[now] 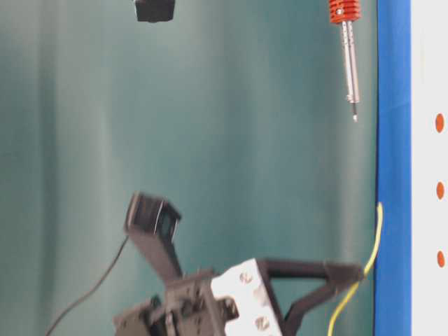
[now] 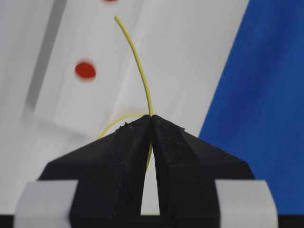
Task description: Touch the tip of the soldering iron to the tip of the solder at the mark.
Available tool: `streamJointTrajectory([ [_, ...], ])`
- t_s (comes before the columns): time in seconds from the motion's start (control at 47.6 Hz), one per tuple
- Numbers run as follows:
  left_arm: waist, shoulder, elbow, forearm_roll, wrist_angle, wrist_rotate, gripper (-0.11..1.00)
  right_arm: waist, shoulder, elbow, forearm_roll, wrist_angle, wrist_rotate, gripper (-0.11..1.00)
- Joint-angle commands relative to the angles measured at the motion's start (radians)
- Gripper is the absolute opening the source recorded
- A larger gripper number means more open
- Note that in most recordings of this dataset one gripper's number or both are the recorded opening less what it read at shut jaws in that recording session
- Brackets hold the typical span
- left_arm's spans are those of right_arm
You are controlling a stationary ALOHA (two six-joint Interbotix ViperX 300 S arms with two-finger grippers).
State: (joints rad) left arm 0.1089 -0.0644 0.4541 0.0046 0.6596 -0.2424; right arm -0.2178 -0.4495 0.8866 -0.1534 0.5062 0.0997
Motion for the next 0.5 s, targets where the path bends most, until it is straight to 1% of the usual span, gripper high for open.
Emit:
streamJointTrajectory([
  [0.0, -0.005, 0.054, -0.091, 0.002, 0.011, 0.002, 0.01, -0.008, -0.008, -0.012, -0.006, -0.003, 0.002, 0.06],
  [0.168, -0.005, 0.17, -0.198, 0.003, 0.041, 0.006, 0.01, -0.017, 0.003, -0.009, -0.006, 0.005, 0.002, 0.06],
  [0.273, -0.005, 0.222, -0.249, 0.011, 0.049, 0.006, 0.01, -0.02, 0.011, -0.006, -0.006, 0.003, 0.002, 0.06],
  [0.483, 0.002, 0.287, -0.281, 0.014, 0.048, 0.006, 0.01, -0.021, 0.02, 0.003, -0.006, -0.002, 0.002, 0.06],
])
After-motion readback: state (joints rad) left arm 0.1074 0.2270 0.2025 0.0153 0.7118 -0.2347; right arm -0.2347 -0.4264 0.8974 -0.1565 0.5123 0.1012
